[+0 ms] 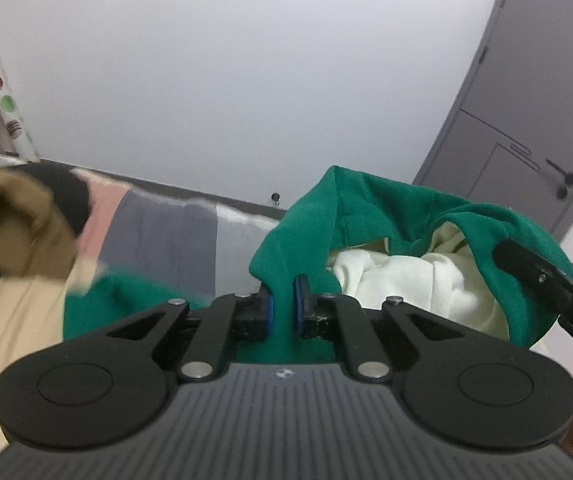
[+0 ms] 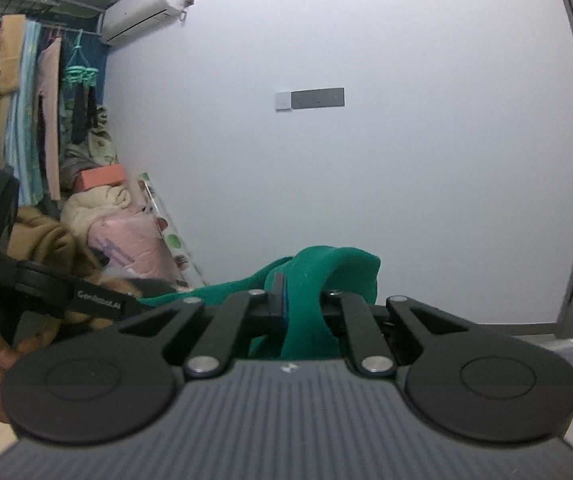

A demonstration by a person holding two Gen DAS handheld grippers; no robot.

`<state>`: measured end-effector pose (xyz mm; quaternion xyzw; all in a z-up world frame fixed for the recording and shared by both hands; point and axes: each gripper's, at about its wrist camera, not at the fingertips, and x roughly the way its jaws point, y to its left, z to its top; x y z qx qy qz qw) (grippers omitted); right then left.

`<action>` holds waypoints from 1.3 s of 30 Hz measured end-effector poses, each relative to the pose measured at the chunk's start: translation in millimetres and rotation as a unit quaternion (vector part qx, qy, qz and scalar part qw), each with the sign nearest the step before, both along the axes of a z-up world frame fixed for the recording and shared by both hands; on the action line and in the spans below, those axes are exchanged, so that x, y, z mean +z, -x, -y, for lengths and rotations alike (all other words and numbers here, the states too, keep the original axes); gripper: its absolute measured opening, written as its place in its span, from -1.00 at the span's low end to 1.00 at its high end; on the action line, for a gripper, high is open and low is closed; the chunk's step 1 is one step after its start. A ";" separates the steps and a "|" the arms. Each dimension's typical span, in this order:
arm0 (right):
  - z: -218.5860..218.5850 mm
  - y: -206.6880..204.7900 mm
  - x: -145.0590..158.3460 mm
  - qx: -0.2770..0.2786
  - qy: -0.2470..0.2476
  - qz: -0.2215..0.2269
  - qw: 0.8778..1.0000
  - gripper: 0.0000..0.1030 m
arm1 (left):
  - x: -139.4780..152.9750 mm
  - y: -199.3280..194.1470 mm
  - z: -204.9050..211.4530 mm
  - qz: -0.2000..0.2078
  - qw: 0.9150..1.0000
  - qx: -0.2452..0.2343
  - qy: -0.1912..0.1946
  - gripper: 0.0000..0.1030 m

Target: Fold large clothes

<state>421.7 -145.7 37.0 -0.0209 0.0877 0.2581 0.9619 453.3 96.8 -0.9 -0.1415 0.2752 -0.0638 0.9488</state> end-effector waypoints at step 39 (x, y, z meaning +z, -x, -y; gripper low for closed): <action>22.0 173.9 -71.6 -0.091 -0.037 -0.119 0.988 0.61 | -64.7 261.3 32.1 -0.020 0.997 -0.038 -0.065 -0.06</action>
